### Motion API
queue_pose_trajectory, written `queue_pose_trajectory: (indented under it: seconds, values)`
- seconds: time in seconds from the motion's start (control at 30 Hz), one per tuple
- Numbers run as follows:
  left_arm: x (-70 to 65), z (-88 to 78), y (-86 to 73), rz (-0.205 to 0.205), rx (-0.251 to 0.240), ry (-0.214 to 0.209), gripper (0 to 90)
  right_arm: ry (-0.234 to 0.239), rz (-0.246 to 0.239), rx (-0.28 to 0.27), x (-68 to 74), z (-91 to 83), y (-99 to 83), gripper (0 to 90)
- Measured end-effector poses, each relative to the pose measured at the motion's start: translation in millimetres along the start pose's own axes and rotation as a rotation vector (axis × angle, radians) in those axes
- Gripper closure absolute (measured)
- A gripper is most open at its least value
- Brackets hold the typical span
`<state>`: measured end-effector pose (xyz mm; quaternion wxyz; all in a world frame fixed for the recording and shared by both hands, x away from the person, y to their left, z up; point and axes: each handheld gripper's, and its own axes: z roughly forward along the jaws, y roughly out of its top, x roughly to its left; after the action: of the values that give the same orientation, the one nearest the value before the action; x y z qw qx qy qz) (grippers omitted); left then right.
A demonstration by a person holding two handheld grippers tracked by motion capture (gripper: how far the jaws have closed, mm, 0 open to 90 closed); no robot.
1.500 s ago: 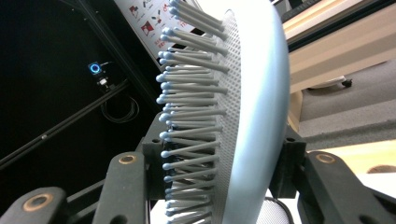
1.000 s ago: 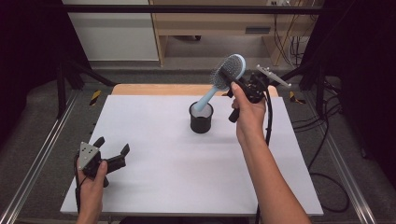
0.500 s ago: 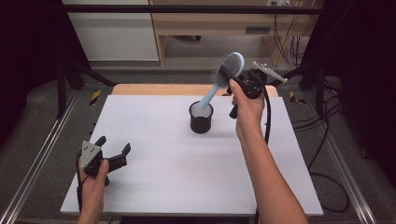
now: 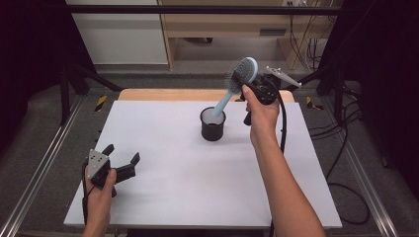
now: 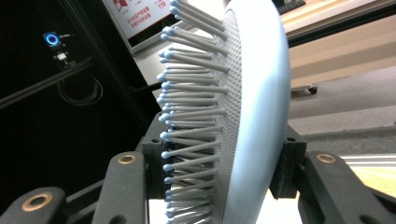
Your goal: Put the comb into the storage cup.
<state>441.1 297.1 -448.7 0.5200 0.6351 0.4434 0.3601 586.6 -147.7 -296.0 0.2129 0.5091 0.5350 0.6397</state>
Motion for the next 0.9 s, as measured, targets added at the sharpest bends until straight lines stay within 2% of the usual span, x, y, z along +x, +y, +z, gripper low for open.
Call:
queue_pose_trajectory:
  seconds: [0.23,0.4,0.7,0.9]
  values:
    - [-1.1,-0.9,-0.1,0.004,0.002,-0.01,2.2,-0.031,0.014,0.035,-7.1,18.3,-15.1,51.7]
    - [-0.5,0.5,-0.8,-0.006,0.008,-0.016,2.2,-0.04,-0.001,0.054,-6.0,28.9,-27.3,51.5]
    - [-1.1,2.0,-1.4,0.0,0.012,-0.022,2.2,-0.044,0.011,0.076,-7.7,38.0,-44.4,51.4]
    - [0.4,2.9,-2.1,-0.007,0.018,-0.019,2.3,-0.045,-0.004,0.097,-9.5,42.6,-57.4,51.3]
